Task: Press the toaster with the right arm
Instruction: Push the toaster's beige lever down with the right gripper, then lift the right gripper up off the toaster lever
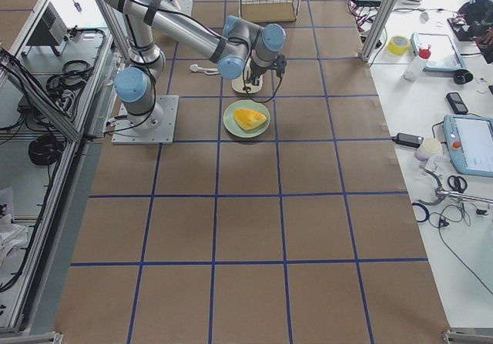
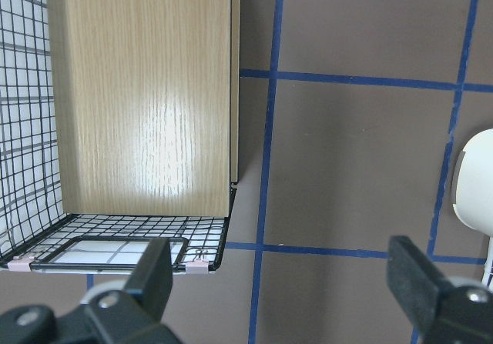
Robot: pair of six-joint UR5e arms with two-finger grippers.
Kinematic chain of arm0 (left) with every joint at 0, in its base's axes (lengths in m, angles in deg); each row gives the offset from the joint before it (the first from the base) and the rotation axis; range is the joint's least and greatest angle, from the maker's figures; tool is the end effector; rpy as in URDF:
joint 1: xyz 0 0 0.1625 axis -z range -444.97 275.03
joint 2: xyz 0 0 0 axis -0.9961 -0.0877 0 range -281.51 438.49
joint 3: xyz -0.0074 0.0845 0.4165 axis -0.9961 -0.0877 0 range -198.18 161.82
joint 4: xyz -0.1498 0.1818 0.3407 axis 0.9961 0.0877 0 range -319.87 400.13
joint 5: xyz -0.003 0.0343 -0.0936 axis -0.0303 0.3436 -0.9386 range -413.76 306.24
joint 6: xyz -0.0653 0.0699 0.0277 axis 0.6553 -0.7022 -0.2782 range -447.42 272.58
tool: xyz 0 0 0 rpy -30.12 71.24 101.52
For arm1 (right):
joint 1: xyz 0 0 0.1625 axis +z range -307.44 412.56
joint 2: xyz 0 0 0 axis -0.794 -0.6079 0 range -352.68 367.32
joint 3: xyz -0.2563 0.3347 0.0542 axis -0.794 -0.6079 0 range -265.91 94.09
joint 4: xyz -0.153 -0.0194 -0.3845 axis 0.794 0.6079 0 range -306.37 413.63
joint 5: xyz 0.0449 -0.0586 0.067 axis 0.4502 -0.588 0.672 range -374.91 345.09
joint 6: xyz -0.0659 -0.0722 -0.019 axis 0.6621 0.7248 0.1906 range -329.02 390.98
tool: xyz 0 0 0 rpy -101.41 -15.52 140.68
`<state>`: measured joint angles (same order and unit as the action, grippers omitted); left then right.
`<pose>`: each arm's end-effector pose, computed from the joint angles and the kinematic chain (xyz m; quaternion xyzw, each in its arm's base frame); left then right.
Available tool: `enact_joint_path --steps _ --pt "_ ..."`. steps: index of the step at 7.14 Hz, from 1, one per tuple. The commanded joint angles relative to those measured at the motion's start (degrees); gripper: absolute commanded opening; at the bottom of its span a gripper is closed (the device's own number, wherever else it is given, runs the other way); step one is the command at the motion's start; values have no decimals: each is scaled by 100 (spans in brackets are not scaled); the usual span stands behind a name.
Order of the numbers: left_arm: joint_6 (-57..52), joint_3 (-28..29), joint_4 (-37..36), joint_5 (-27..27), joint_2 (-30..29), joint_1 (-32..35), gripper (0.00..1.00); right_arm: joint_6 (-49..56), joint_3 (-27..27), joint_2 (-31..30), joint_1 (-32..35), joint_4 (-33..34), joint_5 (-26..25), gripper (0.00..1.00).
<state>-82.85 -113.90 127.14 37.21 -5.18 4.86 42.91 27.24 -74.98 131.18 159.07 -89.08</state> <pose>-0.1302 -0.4515 0.4960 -0.0416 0.9986 -0.0318 0.0072 0.0657 -0.4869 0.2637 0.0138 0.9816 0.1025 0.1605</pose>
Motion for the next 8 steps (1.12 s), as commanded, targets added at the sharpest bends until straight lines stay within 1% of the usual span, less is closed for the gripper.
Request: enact_joint_path --steps 1,3,4,5,6,7,8 --pt "0 0 0 0 0 0 100 -6 49 65 -4 151 -1 0" --pt "0 0 0 0 0 0 100 -119 32 4 -5 143 -36 0" --pt "0 0 0 0 0 0 100 -259 -47 -75 -5 82 -149 0" --pt "0 0 0 0 0 0 100 -417 -161 -389 4 -67 -237 0" --pt "0 0 0 0 0 0 100 -506 -397 -644 30 -277 -725 0" --pt "0 0 0 0 0 0 100 -524 -843 -734 31 -827 -843 0" --pt "0 0 0 0 0 0 100 -698 -1491 -770 57 -1398 -1001 0"
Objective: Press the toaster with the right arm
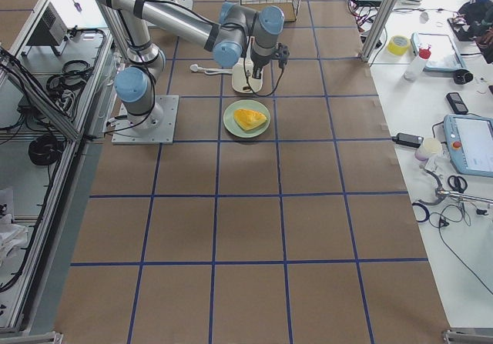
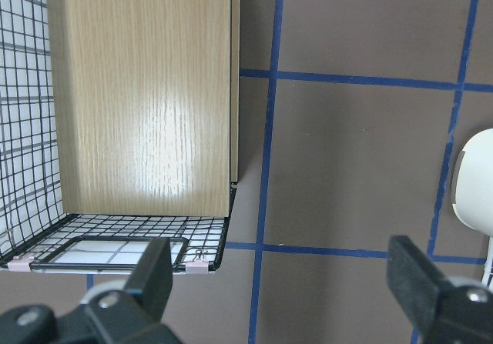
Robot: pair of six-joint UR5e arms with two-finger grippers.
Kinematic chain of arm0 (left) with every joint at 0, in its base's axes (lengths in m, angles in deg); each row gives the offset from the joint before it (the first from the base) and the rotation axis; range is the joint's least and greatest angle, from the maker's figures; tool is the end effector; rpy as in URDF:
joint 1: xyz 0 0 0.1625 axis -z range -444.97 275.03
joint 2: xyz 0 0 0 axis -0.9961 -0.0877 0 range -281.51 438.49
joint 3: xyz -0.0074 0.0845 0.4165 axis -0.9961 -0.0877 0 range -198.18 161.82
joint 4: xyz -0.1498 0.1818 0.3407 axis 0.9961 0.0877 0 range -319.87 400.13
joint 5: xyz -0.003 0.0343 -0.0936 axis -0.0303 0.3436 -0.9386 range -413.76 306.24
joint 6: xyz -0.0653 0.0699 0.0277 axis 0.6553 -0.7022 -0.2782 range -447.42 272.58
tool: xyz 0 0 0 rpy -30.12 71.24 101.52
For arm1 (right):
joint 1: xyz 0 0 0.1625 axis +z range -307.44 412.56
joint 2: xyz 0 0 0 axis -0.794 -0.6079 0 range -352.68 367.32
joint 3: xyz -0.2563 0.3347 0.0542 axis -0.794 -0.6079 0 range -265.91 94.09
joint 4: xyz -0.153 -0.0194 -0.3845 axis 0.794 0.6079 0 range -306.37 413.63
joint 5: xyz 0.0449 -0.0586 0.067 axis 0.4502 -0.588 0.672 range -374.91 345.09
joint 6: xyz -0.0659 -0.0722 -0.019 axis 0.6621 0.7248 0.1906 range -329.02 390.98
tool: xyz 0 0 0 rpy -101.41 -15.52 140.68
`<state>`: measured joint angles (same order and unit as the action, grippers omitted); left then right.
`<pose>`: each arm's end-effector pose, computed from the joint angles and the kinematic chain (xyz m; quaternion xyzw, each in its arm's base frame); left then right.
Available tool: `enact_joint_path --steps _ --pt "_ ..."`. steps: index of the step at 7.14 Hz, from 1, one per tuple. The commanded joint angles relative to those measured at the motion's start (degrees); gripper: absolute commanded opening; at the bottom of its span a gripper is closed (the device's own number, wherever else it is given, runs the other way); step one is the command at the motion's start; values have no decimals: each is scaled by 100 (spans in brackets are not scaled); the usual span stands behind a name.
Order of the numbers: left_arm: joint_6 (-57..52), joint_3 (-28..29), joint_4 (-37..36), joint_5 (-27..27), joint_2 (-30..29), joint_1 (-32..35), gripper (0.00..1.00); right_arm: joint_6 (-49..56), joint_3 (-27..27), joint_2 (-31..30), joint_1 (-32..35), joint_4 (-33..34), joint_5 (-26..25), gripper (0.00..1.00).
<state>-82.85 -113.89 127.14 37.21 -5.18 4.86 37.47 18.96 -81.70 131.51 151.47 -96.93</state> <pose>-0.1302 -0.4515 0.4961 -0.0416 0.9986 -0.0319 0.0072 0.0544 -0.4891 0.3688 0.0445 0.9942 0.0583 0.0793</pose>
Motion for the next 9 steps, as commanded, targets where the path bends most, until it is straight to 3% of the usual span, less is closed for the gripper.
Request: enact_joint_path --steps 1,2,3,4,6,9 --pt "0 0 0 0 0 0 100 -505 -1357 -89 76 -879 -418 2" --pt "0 0 0 0 0 0 100 -621 -1886 -81 302 -1203 -681 35" --pt "0 0 0 0 0 0 100 -814 -2074 -54 653 -1180 -910 82" --pt "0 0 0 0 0 0 100 -1016 -2093 -45 987 -945 -903 100" --pt "0 0 0 0 0 0 100 -1527 -1998 -28 1297 -453 -1016 100" --pt "0 0 0 0 0 0 100 -1545 -1988 -10 1298 -398 -1123 100"
